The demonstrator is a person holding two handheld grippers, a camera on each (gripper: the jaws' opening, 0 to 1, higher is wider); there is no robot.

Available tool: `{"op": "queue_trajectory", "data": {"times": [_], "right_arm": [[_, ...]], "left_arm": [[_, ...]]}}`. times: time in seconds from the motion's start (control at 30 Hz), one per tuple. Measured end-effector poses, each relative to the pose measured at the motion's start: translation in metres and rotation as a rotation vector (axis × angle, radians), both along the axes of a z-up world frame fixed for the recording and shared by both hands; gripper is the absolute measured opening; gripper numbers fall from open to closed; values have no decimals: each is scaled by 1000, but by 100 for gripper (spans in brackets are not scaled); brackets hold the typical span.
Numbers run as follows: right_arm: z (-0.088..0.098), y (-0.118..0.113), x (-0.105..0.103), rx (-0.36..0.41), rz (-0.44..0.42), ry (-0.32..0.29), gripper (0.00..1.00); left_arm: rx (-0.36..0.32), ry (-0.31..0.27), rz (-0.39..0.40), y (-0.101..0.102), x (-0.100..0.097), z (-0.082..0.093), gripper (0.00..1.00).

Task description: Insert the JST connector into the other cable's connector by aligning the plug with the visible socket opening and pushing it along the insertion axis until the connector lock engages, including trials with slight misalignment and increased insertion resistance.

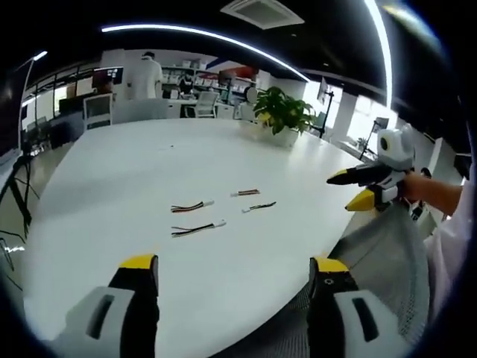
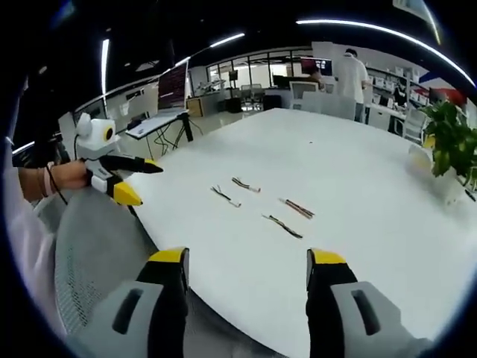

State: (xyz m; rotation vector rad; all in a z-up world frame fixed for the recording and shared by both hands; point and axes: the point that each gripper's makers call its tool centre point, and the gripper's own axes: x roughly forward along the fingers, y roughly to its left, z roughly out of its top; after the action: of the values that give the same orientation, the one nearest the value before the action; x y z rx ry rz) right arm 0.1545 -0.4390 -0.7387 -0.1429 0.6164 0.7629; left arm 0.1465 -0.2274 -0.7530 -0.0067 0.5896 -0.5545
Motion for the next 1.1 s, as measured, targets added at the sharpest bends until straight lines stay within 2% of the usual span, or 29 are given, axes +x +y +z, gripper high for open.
{"op": "queue_trajectory", "data": {"times": [0.17,0.33,0.47,0.67,1.1], "right_arm": [[2,2,4,7,7,-4,63],[-1,2,10,-23,23,-12,63],[-2,0,13,-55,44,-17,63],[-4,1,20,-64,55,-22,63],[-1,11,38,-66,85,-50,62]], "left_arm": [[18,-12,-10,2,2,0,81],[67,-22,-32,7,8,0,82],[75,-38,-45,9,16,5,82],[88,-37,-53,8,24,1,82],[96,-61,-87,4,38,6,81]]}}
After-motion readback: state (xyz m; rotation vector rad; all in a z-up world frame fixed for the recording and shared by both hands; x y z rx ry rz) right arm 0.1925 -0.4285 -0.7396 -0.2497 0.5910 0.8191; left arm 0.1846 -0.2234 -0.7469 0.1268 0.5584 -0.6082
